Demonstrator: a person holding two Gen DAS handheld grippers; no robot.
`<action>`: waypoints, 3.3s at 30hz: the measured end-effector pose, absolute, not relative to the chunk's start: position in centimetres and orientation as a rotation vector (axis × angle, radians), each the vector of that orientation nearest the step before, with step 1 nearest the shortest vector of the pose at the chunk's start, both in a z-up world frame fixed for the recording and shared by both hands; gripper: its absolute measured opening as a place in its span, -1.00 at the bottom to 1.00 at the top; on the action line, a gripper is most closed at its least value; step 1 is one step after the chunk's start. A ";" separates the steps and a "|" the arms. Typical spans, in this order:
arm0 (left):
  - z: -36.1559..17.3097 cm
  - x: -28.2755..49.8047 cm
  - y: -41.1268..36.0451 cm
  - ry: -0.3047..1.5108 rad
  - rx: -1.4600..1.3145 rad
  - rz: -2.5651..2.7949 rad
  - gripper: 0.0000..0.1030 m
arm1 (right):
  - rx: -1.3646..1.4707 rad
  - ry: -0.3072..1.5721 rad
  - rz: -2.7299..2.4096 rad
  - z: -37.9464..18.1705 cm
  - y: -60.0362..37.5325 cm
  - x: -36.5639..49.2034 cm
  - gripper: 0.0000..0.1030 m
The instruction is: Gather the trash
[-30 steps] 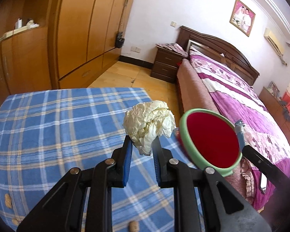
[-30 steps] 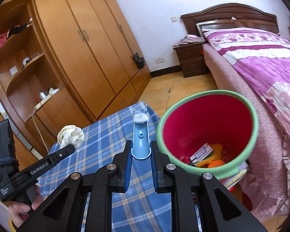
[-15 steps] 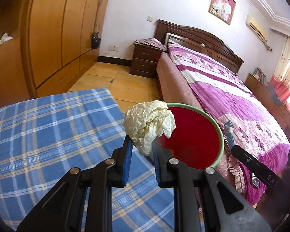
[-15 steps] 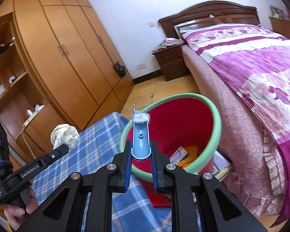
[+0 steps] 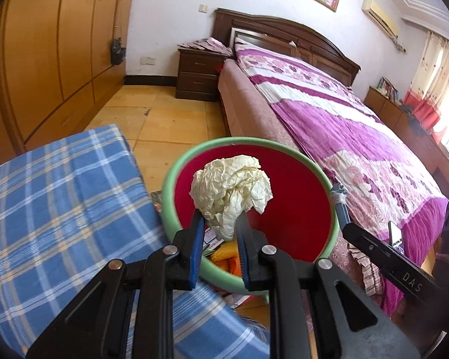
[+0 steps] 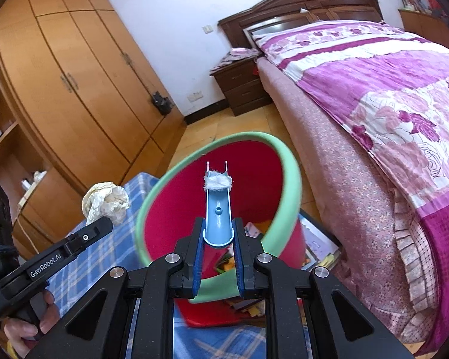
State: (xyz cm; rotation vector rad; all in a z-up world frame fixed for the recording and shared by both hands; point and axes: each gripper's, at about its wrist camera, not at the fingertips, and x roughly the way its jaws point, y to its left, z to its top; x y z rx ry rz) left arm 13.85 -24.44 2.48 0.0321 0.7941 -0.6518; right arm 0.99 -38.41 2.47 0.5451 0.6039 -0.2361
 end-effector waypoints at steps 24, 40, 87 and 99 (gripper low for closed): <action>-1.8 15.7 -28.7 0.899 0.088 -0.704 -0.33 | 0.528 0.631 -0.306 -0.1 -41.6 2.4 -0.67; -1.0 15.1 -26.3 0.889 0.067 -0.637 -0.10 | 0.496 0.637 -0.295 0.2 -41.0 2.8 -0.65; 5.5 4.9 -6.1 0.732 -0.054 -0.278 -0.10 | 0.280 0.557 -0.085 7.4 -24.0 -2.4 0.30; 4.9 2.4 -2.9 0.693 -0.053 -0.154 -0.10 | 0.217 0.542 -0.046 7.0 -20.4 -3.9 0.30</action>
